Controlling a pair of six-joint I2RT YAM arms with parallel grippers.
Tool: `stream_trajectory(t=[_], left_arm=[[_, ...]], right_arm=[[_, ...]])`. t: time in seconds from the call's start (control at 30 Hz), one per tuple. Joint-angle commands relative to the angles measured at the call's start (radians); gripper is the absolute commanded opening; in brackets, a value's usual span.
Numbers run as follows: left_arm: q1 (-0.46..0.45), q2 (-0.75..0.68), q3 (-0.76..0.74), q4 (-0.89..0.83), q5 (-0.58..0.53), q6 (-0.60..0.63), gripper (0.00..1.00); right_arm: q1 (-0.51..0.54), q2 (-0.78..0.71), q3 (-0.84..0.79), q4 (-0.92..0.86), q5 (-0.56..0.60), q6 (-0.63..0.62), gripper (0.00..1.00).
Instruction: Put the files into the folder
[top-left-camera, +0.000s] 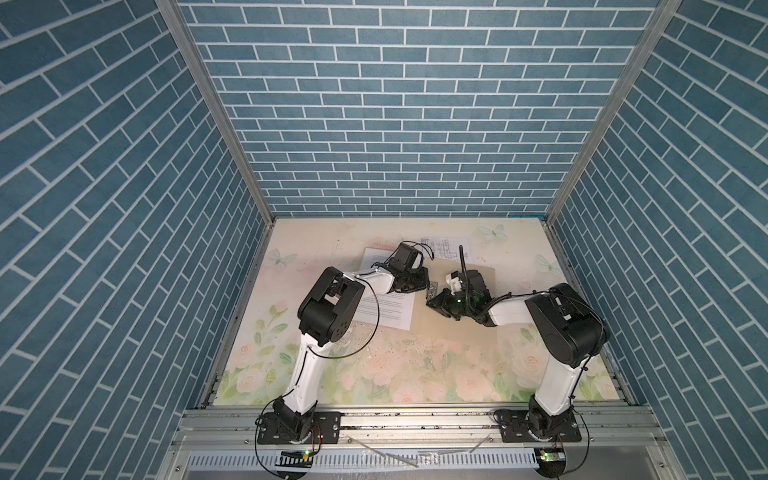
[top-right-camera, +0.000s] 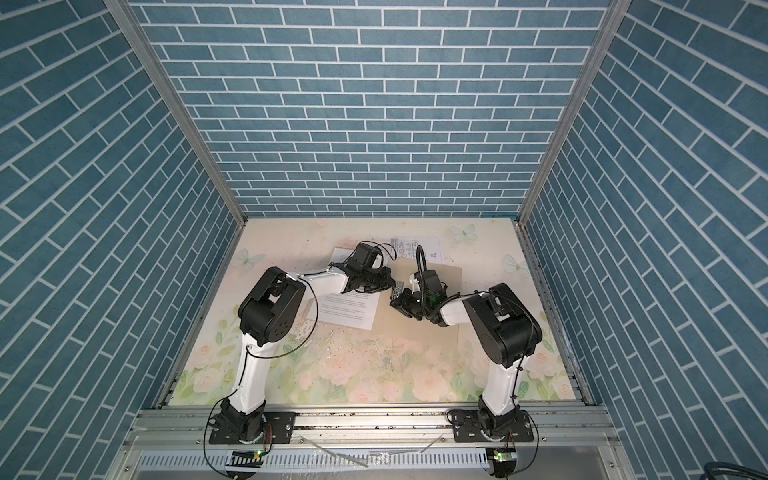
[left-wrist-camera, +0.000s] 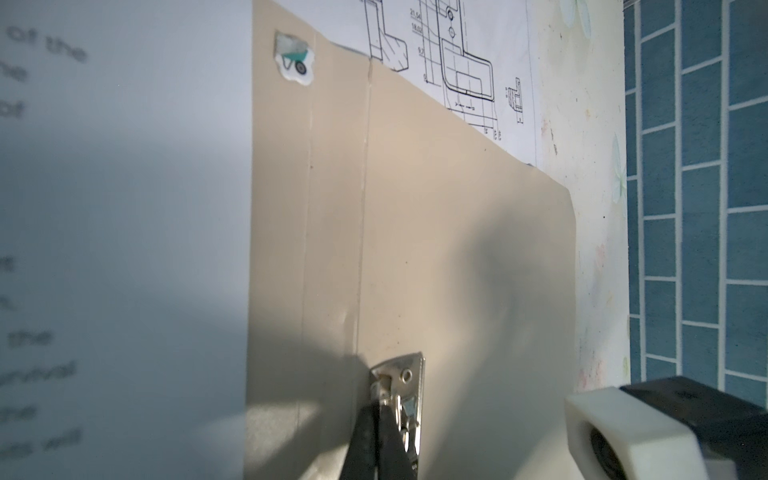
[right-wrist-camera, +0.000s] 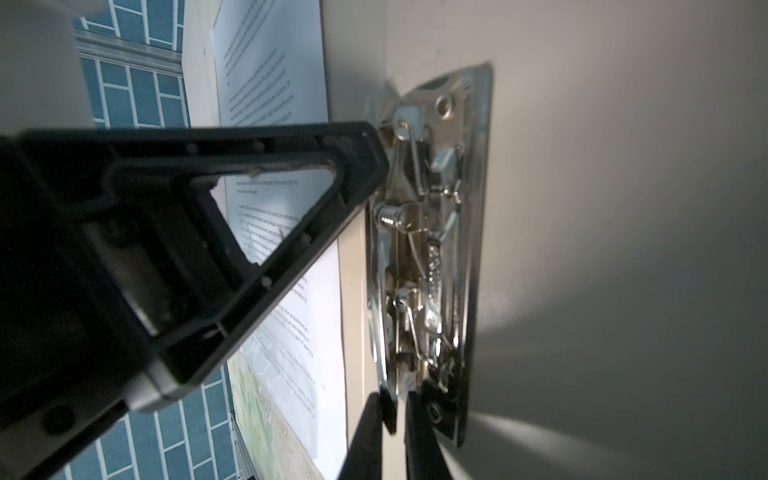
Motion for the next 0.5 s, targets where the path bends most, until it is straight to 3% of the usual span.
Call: stream_trajectory(t=[0.0, 0.47], left_arm=[[0.004, -0.018, -0.027, -0.05, -0.033, 0.023, 0.06], [0.004, -0.023, -0.032, -0.047, -0.033, 0.024, 0.06]], right_arm=[[-0.001, -0.019, -0.03, -0.06, 0.034, 0.013, 0.12], [-0.001, -0.016, -0.036, -0.059, 0.04, 0.014, 0.12]])
